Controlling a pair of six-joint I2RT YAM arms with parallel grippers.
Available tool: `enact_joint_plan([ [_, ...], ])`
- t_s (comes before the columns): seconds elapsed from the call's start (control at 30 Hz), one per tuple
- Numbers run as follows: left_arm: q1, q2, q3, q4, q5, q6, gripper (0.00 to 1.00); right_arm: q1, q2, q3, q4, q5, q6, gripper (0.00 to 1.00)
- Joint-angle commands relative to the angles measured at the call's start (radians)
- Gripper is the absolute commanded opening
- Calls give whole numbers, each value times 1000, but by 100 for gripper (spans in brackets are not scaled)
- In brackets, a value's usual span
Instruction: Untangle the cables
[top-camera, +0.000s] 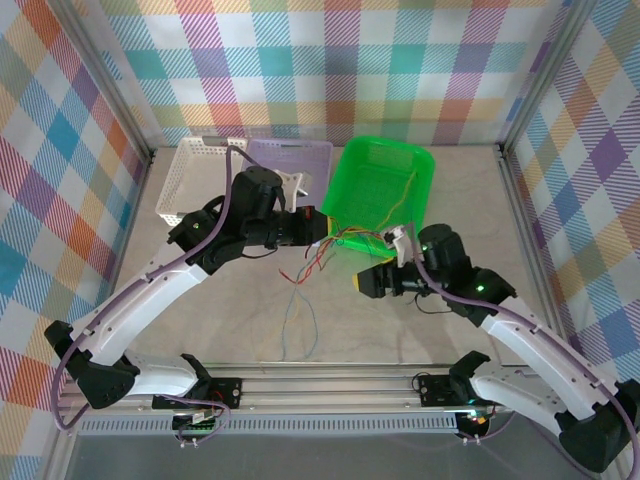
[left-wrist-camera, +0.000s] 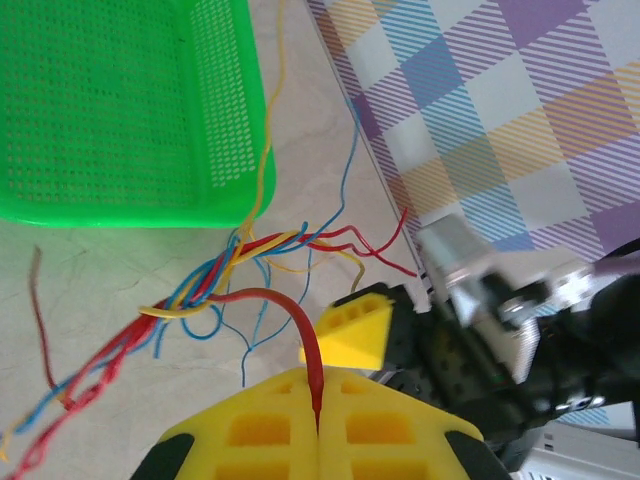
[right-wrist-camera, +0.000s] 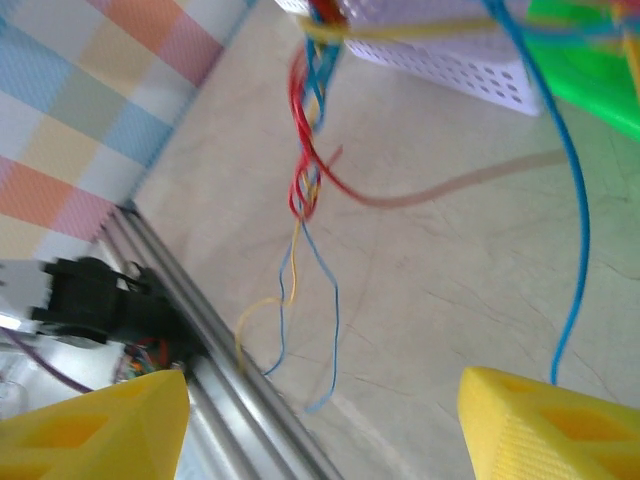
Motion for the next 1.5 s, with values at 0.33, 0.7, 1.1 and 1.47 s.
enact_joint_plan([
  [0.33,-82,0,48,71,-53,-56,0,254,58,-252,663,271,83,73],
  [0.7,-138,-56,-61,230,-130,-183,0,271,159,-363,1123,401,213,74],
  [1.1,-191,-42,-36,253,-147,-208,0,300,228,-354,1117,449,85,72],
  [1.47,-234,-35,-26,285,-160,-225,0,367,335,-283,1141,495,-8,70],
])
